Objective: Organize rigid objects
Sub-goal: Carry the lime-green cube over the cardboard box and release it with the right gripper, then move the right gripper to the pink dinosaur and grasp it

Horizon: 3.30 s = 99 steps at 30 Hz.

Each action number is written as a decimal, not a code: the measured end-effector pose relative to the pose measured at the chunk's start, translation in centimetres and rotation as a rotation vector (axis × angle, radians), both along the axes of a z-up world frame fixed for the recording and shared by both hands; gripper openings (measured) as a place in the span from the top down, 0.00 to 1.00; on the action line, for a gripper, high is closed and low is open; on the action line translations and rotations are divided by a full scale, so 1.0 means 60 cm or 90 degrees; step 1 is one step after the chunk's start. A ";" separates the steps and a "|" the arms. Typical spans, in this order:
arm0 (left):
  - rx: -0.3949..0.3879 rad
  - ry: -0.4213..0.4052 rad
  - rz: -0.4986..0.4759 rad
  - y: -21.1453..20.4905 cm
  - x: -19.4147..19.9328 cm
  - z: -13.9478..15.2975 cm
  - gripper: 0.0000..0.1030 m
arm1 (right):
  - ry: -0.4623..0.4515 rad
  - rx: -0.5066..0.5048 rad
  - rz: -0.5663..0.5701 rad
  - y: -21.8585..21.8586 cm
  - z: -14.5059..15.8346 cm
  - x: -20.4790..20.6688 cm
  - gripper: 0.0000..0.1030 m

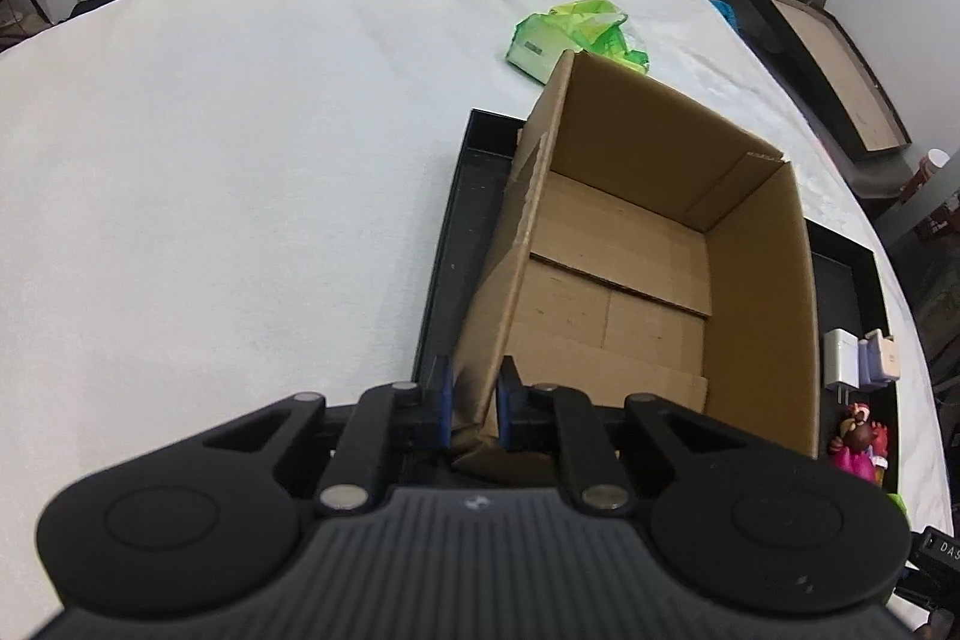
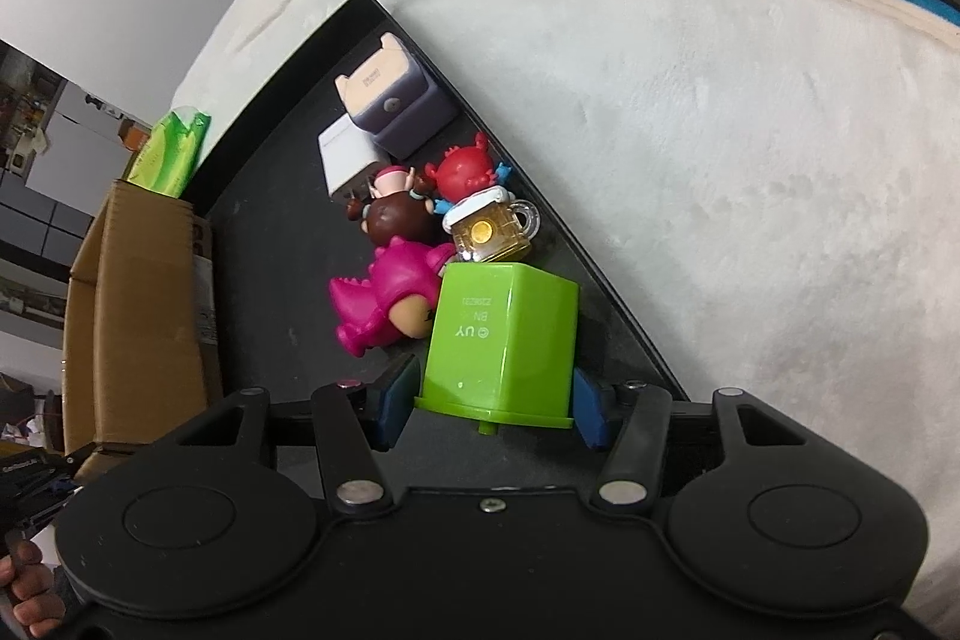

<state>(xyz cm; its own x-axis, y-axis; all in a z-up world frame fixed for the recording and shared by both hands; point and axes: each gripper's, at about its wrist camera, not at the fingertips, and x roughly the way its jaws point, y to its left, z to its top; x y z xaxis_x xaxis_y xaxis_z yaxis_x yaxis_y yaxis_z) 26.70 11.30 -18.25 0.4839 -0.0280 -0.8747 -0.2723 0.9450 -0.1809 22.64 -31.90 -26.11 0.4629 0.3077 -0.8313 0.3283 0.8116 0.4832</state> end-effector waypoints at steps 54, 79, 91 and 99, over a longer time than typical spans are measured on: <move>-0.090 -0.120 -0.039 0.000 -0.181 -0.016 0.85 | -0.133 -0.071 0.199 0.286 0.225 -0.051 0.49; -0.123 -0.137 -0.027 0.029 -0.193 -0.017 0.85 | -0.148 -0.123 0.303 0.434 0.239 -0.011 0.40; -0.108 -0.142 -0.035 0.024 -0.194 -0.013 0.85 | -0.160 -0.151 0.263 0.303 0.246 -0.059 0.40; -0.071 -0.145 -0.031 0.009 -0.201 -0.002 0.84 | -0.149 -0.164 0.195 0.191 0.227 -0.070 0.39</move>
